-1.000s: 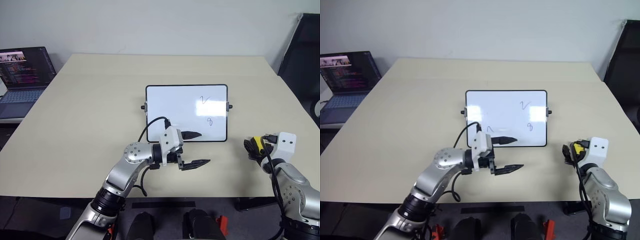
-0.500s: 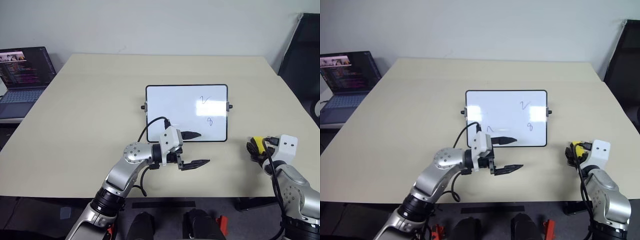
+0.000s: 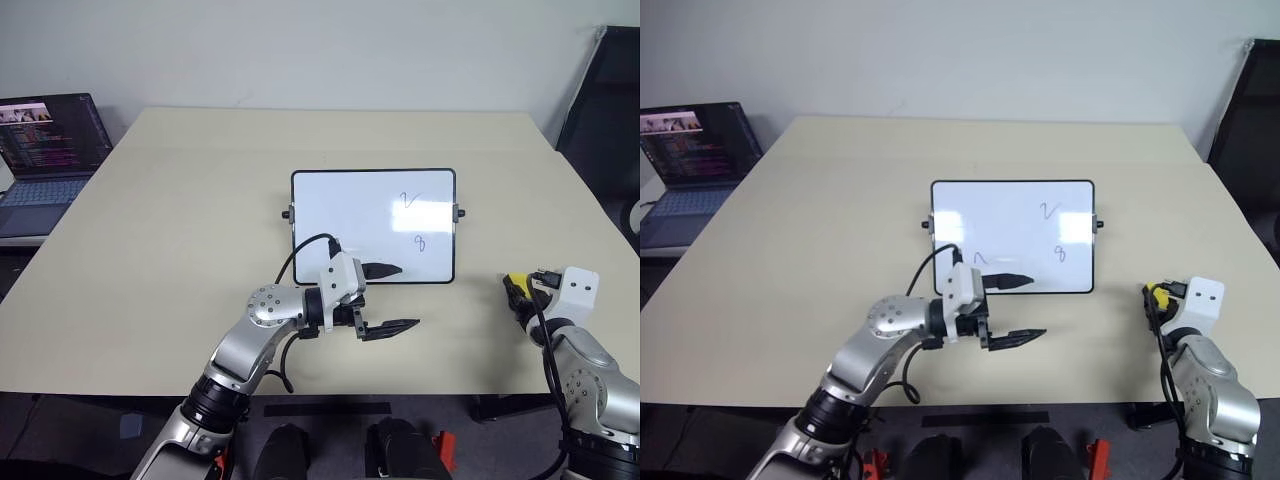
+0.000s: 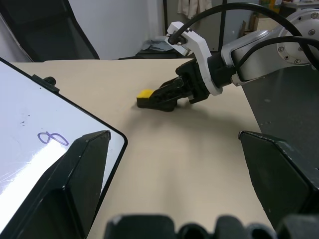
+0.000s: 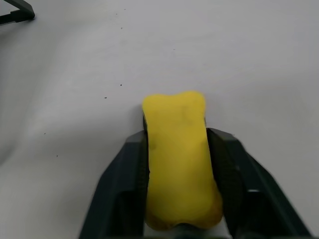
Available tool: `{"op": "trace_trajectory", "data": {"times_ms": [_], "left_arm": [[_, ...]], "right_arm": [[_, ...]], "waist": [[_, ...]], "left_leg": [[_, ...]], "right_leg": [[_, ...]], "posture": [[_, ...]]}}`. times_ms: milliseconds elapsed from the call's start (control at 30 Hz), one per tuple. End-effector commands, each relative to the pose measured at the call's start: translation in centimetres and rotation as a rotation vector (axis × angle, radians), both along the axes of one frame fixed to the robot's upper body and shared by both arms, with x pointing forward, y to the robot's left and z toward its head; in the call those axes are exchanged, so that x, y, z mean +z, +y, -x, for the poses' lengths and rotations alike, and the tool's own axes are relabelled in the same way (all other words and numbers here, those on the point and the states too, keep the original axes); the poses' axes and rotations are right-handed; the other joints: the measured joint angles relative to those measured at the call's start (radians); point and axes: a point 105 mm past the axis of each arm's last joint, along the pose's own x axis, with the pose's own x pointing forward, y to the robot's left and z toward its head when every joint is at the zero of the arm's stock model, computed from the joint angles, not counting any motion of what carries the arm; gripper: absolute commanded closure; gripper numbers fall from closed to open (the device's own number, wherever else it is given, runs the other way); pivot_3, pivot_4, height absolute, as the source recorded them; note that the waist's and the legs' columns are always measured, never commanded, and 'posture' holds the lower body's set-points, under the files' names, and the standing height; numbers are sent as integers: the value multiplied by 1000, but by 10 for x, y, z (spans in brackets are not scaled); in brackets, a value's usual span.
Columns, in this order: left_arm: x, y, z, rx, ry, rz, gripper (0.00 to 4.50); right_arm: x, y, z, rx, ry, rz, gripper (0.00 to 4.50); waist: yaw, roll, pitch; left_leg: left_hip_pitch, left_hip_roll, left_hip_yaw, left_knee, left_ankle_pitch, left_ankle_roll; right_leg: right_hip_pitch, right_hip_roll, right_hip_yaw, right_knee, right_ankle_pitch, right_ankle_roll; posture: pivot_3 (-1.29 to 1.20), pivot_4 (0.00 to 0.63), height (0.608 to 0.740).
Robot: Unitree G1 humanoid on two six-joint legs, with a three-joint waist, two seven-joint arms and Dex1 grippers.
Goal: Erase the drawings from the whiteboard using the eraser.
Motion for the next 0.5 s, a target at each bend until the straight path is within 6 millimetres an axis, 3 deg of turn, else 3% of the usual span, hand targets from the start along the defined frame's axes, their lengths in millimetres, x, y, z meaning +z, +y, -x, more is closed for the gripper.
{"op": "trace_trajectory", "data": {"times_ms": [33, 233, 500], "left_arm": [[14, 0, 2, -4, -50, 25, 0], [14, 3, -6, 44, -70, 15, 0], [28, 30, -62, 442, -164, 84, 0]], "right_arm": [[14, -7, -2, -21, -58, 7, 3424], [22, -7, -5, -13, -85, 53, 3425], [59, 35, -13, 175, -293, 228, 3425]], "waist": [[0, 0, 0], [0, 0, 0], [-1, 0, 0]], "left_leg": [[0, 0, 0, 0, 0, 0], [0, 0, 0, 0, 0, 0], [0, 0, 0, 0, 0, 0]], "right_leg": [[0, 0, 0, 0, 0, 0], [0, 0, 0, 0, 0, 0], [0, 0, 0, 0, 0, 0]], "posture": [[0, 150, 740], [0, 150, 740], [0, 150, 740]]}}
